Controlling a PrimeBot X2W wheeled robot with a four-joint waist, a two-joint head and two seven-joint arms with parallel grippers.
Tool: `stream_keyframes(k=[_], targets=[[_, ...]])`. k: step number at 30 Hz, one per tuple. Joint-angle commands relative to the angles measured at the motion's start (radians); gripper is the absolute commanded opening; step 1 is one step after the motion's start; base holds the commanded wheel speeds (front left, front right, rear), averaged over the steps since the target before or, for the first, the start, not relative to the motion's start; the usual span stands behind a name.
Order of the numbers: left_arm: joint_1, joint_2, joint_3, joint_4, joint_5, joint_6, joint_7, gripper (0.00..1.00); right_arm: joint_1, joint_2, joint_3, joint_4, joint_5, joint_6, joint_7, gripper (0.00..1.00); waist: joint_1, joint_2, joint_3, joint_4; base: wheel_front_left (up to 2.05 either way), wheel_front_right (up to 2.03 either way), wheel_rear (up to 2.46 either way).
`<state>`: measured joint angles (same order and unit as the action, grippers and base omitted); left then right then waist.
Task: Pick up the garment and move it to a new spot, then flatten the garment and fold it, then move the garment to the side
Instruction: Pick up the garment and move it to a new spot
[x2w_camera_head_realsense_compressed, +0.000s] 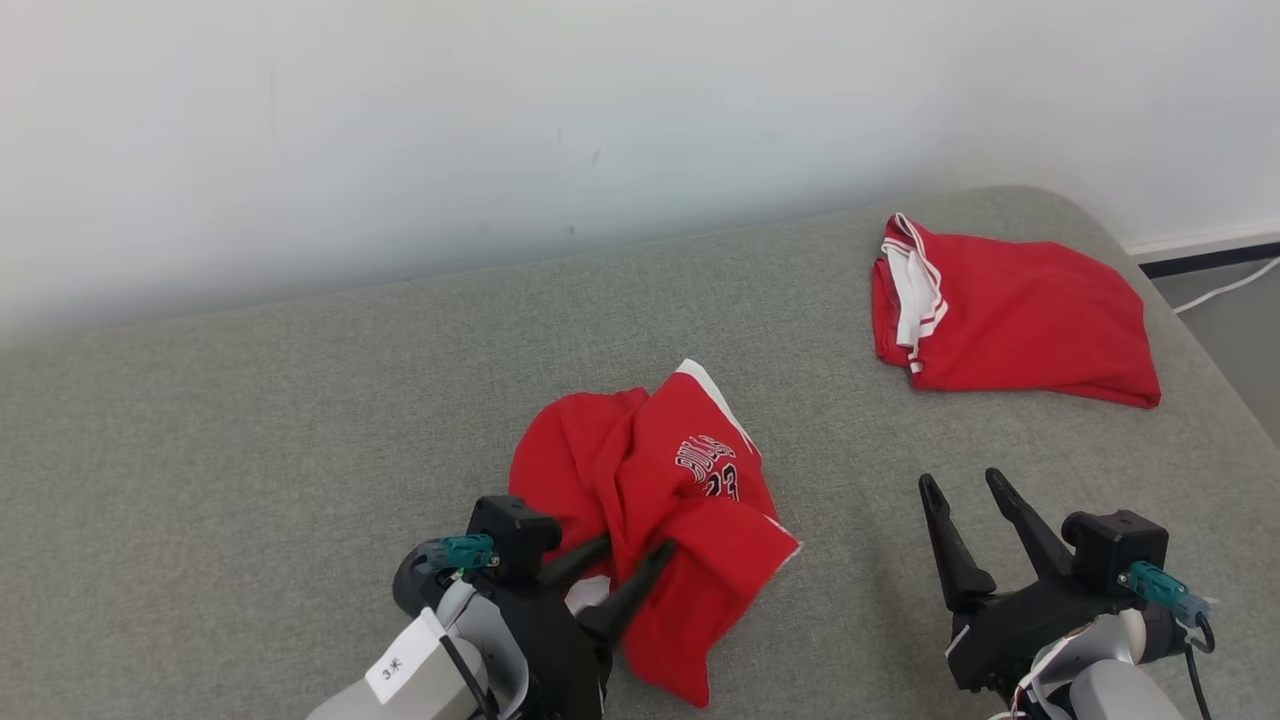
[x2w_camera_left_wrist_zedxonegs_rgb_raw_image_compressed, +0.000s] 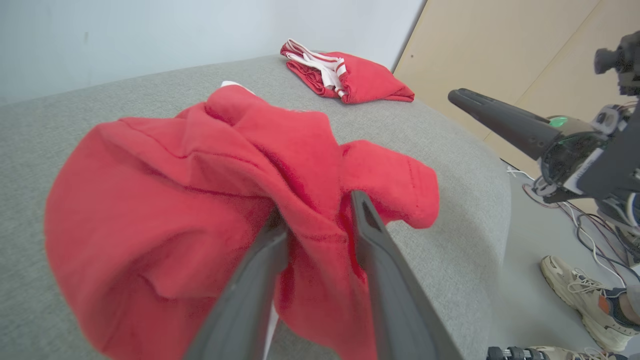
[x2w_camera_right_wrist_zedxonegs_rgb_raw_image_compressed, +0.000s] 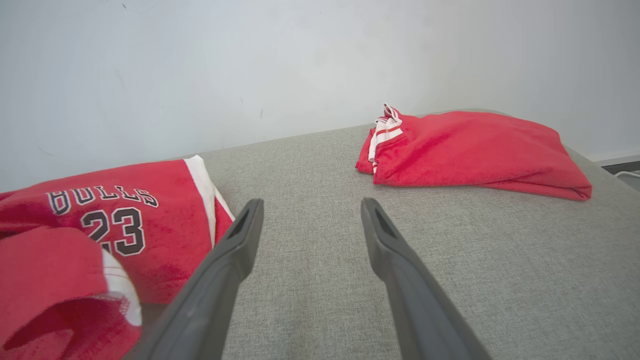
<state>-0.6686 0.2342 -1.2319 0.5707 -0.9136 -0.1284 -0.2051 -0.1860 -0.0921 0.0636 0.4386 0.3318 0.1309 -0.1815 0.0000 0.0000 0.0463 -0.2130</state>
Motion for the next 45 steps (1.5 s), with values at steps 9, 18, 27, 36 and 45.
stream_keyframes(k=[9, 18, 27, 36, 45], targets=[[-0.023, -0.004, 0.041, -0.013, 0.050, 0.015, -0.055, 1.00, 0.028, -0.012, -0.019, 0.005, 0.009, -0.001, -0.009, 1.00, 0.0000, 0.0000, -0.035, 0.046, 0.00, 0.00, 0.00], [0.071, 0.045, 0.179, -0.147, 0.155, 0.116, -0.062, 1.00, 0.052, -0.021, -0.039, -0.017, 0.004, -0.001, -0.002, 1.00, 0.0000, 0.0000, -0.059, 0.099, 0.00, 0.00, 0.00], [0.220, 0.091, 0.382, -0.282, 0.300, 0.210, -0.062, 1.00, 0.073, -0.026, -0.044, -0.045, 0.009, -0.001, 0.015, 1.00, 0.0000, 0.0000, -0.079, 0.139, 0.00, 0.00, 0.00], [0.386, 0.139, 0.579, -0.383, 0.410, 0.242, -0.062, 1.00, 0.089, -0.028, -0.047, -0.064, 0.018, -0.001, 0.025, 1.00, 0.0000, 0.0000, -0.088, 0.147, 0.00, 0.00, 0.00], [0.546, 0.164, 0.791, -0.468, 0.476, 0.276, -0.062, 1.00, 0.106, -0.027, -0.062, -0.070, 0.024, -0.001, 0.025, 1.00, 0.0000, 0.0000, -0.095, 0.149, 0.00, 0.00, 0.00]])
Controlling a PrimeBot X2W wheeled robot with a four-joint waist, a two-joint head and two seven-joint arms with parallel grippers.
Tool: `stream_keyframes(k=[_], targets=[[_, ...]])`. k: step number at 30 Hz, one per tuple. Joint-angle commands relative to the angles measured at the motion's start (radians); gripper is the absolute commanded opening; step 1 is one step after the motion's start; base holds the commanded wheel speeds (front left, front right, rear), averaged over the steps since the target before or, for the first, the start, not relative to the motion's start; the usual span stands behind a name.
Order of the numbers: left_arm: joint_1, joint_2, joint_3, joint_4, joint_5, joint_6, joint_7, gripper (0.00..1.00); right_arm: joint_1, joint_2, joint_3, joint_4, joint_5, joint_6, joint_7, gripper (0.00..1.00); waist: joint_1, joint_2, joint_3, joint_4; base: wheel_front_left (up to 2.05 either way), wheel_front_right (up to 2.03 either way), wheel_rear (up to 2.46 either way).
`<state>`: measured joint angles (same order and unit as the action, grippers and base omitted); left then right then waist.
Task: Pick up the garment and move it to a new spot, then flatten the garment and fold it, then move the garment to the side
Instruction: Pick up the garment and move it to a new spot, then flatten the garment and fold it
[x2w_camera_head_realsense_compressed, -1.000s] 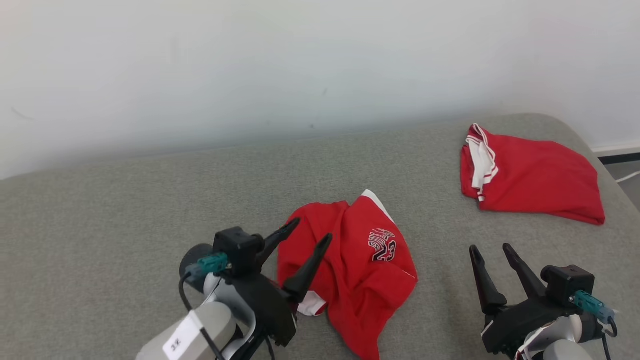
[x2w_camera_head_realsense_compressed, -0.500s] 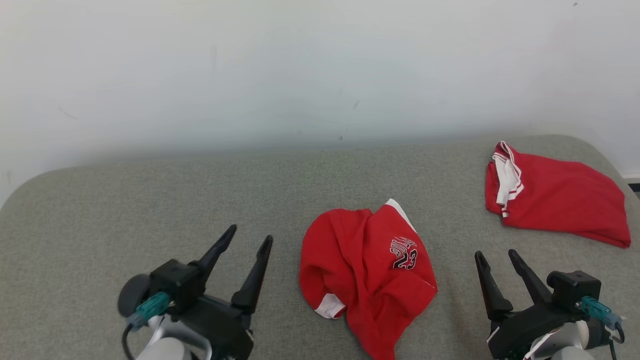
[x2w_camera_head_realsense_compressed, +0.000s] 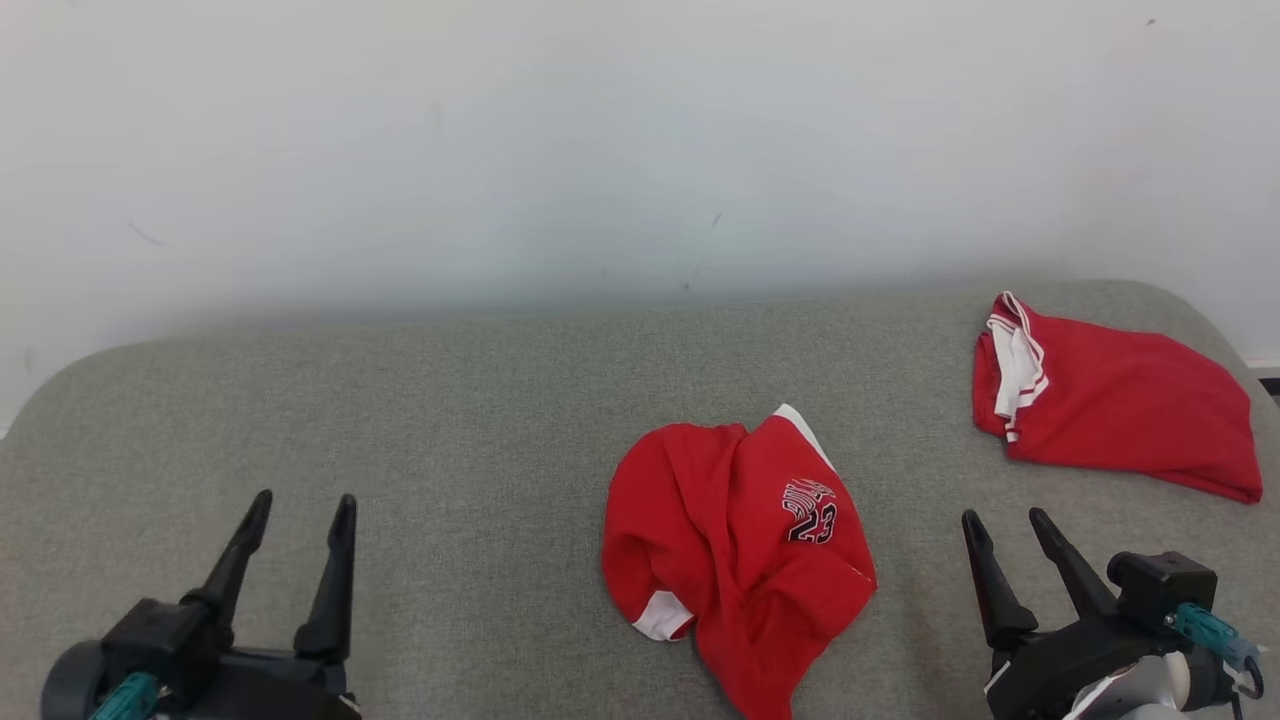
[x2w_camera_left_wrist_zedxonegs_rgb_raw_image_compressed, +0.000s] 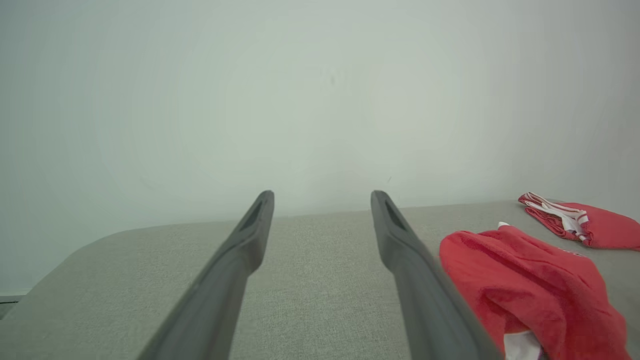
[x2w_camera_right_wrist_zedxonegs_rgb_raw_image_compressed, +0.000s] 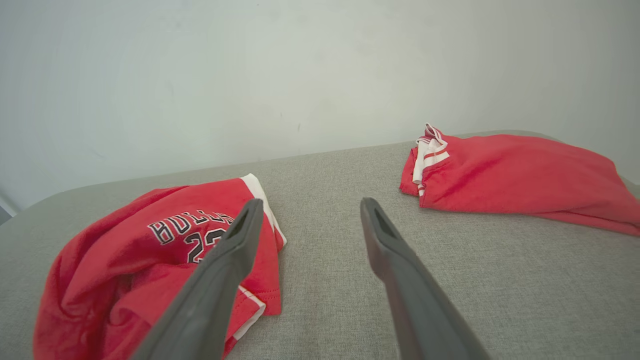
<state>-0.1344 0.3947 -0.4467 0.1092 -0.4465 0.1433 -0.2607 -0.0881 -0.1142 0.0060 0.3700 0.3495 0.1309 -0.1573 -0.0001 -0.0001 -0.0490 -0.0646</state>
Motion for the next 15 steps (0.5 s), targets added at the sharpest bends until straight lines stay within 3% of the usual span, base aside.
stream_keyframes(k=[1, 10, 15], targets=[[0.026, 0.001, 0.025, -0.016, 0.016, 0.005, -0.006, 1.00, 0.008, -0.004, -0.007, -0.003, 0.007, -0.001, 0.000, 1.00, 0.0001, 0.0001, 0.000, 0.001, 0.00, 0.00, 0.00], [0.145, -0.042, 0.143, -0.065, 0.078, 0.016, -0.007, 1.00, 0.021, 0.004, -0.052, -0.012, 0.007, -0.001, -0.014, 1.00, 0.0001, 0.0001, 0.001, 0.015, 0.00, 0.00, 0.00], [0.164, -0.053, 0.168, -0.064, 0.095, -0.001, -0.007, 1.00, 0.029, 0.008, -0.064, -0.018, -0.001, -0.001, -0.009, 1.00, 0.0001, 0.0001, 0.001, 0.019, 0.00, 0.00, 0.00]])
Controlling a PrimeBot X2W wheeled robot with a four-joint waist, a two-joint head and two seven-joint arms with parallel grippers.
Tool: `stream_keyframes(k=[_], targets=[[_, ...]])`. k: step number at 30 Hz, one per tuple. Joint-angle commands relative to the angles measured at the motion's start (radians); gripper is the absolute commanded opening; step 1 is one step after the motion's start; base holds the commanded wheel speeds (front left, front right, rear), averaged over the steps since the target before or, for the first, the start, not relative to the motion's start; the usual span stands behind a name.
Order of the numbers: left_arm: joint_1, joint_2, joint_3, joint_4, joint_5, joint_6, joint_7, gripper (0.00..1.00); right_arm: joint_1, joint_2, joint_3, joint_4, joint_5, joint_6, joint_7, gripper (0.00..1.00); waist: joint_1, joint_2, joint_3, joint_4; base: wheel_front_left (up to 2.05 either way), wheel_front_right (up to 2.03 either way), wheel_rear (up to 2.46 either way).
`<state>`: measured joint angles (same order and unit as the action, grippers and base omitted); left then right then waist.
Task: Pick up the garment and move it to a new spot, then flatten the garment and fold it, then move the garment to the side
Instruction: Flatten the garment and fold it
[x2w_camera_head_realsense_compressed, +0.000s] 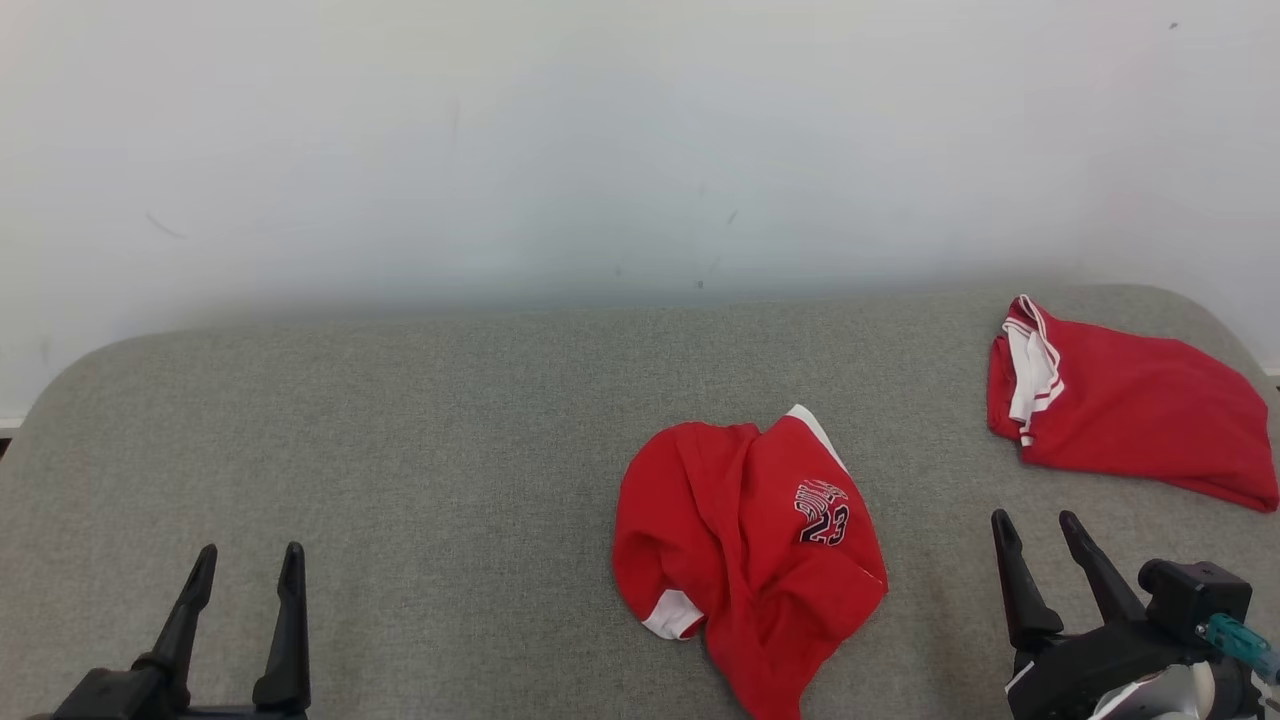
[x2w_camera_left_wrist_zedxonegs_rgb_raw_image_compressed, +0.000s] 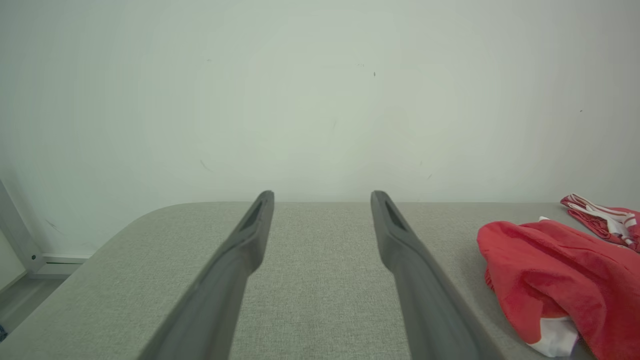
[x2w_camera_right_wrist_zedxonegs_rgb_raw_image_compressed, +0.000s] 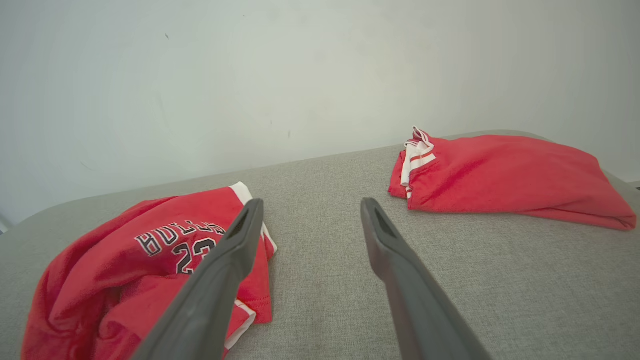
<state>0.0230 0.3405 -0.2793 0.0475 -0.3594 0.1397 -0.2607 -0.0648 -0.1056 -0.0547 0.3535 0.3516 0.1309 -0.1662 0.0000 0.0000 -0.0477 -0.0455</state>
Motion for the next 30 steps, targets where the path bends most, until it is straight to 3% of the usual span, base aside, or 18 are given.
stream_keyframes(k=[1, 9, 16, 21, 26, 30], targets=[[0.009, -0.001, 0.006, 0.000, 0.009, -0.001, -0.007, 1.00, 0.005, 0.000, -0.004, -0.003, -0.005, -0.001, 0.001, 1.00, 0.0000, 0.0000, 0.000, 0.000, 0.00, 0.00, 0.00], [-0.017, -0.031, 0.008, 0.009, 0.042, -0.048, -0.007, 1.00, 0.001, 0.005, -0.004, -0.009, -0.011, -0.001, 0.006, 1.00, 0.0000, 0.0000, 0.004, -0.007, 0.00, 0.00, 0.00], [-0.149, -0.043, -0.083, 0.106, 0.048, -0.183, 0.009, 1.00, -0.026, 0.009, 0.018, -0.009, -0.009, -0.001, 0.012, 1.00, 0.0000, 0.0000, 0.018, -0.043, 0.00, 0.00, 0.00], [-0.263, -0.073, -0.139, 0.221, 0.000, -0.246, 0.035, 1.00, -0.035, 0.010, 0.025, -0.001, -0.004, -0.001, 0.009, 1.00, 0.0000, 0.0000, 0.032, -0.098, 0.00, 0.00, 0.00], [-0.370, -0.093, -0.211, 0.349, -0.084, -0.269, 0.048, 1.00, -0.049, 0.009, 0.025, 0.003, -0.004, -0.001, 0.004, 1.00, 0.0000, 0.0000, 0.051, -0.165, 0.00, 0.00, 0.00], [-0.450, -0.088, -0.323, 0.435, -0.158, -0.269, 0.058, 1.00, -0.060, 0.008, 0.033, 0.008, -0.002, -0.001, 0.000, 1.00, 0.0000, 0.0000, 0.070, -0.215, 0.00, 0.00, 0.00]])
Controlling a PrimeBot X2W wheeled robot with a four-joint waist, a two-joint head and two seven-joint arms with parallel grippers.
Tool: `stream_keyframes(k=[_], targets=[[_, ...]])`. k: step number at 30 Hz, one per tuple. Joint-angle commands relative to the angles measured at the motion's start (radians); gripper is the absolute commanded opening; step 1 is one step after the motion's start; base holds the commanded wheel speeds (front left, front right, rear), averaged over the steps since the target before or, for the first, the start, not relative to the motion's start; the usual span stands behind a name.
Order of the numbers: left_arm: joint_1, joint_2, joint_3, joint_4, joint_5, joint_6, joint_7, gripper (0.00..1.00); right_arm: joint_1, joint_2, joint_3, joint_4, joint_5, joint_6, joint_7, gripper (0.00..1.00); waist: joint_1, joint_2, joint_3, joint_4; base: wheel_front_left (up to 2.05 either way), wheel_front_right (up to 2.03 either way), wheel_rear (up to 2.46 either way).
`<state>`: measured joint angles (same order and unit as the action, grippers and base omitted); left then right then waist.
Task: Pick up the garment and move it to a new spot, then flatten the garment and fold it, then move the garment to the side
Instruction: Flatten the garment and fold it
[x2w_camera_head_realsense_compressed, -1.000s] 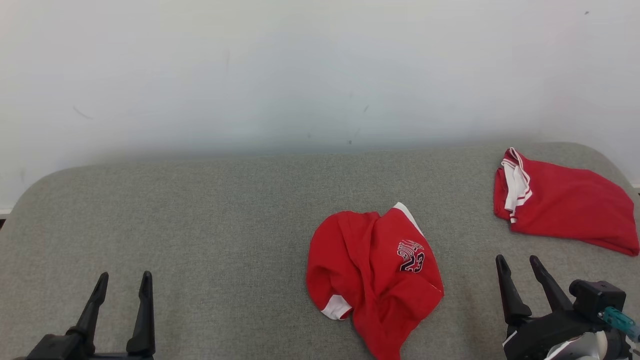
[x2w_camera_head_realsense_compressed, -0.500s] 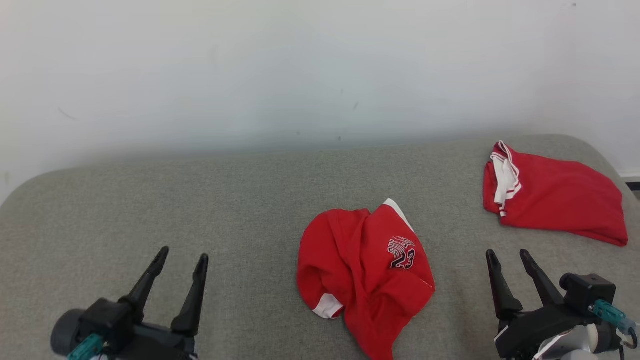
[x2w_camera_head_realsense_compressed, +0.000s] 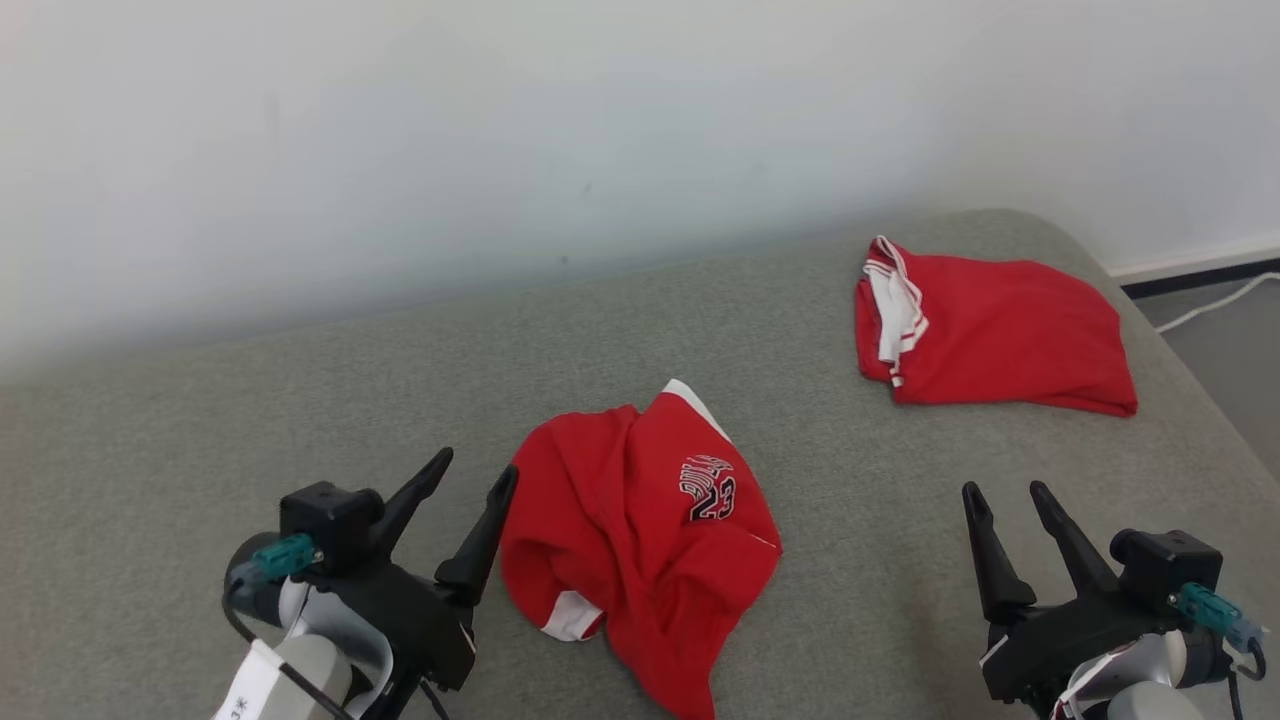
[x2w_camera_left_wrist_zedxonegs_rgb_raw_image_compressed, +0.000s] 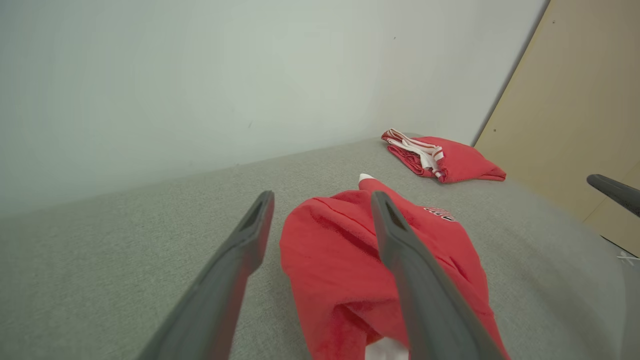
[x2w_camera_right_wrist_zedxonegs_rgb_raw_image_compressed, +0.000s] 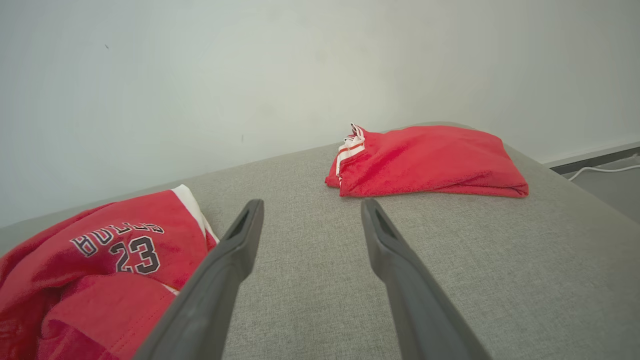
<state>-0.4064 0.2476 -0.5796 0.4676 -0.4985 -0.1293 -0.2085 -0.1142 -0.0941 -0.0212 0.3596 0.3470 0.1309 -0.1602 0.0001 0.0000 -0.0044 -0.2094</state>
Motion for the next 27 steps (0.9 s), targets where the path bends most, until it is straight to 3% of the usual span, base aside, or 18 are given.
stream_keyframes(k=[1, 4, 17, 27], targets=[[-0.045, 0.015, -0.052, 0.037, -0.042, 0.000, 0.007, 1.00, -0.013, -0.003, 0.002, 0.003, 0.002, -0.001, -0.006, 1.00, -0.0001, 0.0000, 0.031, -0.062, 0.00, 0.00, 0.00], [-0.105, 0.028, -0.139, 0.099, -0.115, 0.000, 0.020, 1.00, -0.025, -0.003, 0.007, 0.004, 0.001, -0.001, -0.007, 1.00, -0.0001, 0.0000, 0.045, -0.094, 0.00, 0.00, 0.00], [-0.256, 0.063, -0.354, 0.317, -0.410, 0.000, 0.040, 1.00, -0.051, -0.003, 0.024, 0.006, 0.003, -0.001, -0.010, 1.00, -0.0001, 0.0000, 0.082, -0.172, 0.00, 0.00, 0.00], [-0.283, 0.067, -0.441, 0.433, -0.579, 0.000, 0.083, 1.00, -0.063, -0.017, 0.034, 0.011, 0.003, -0.001, -0.002, 1.00, -0.0001, 0.0000, 0.094, -0.190, 0.00, 0.00, 0.00]])
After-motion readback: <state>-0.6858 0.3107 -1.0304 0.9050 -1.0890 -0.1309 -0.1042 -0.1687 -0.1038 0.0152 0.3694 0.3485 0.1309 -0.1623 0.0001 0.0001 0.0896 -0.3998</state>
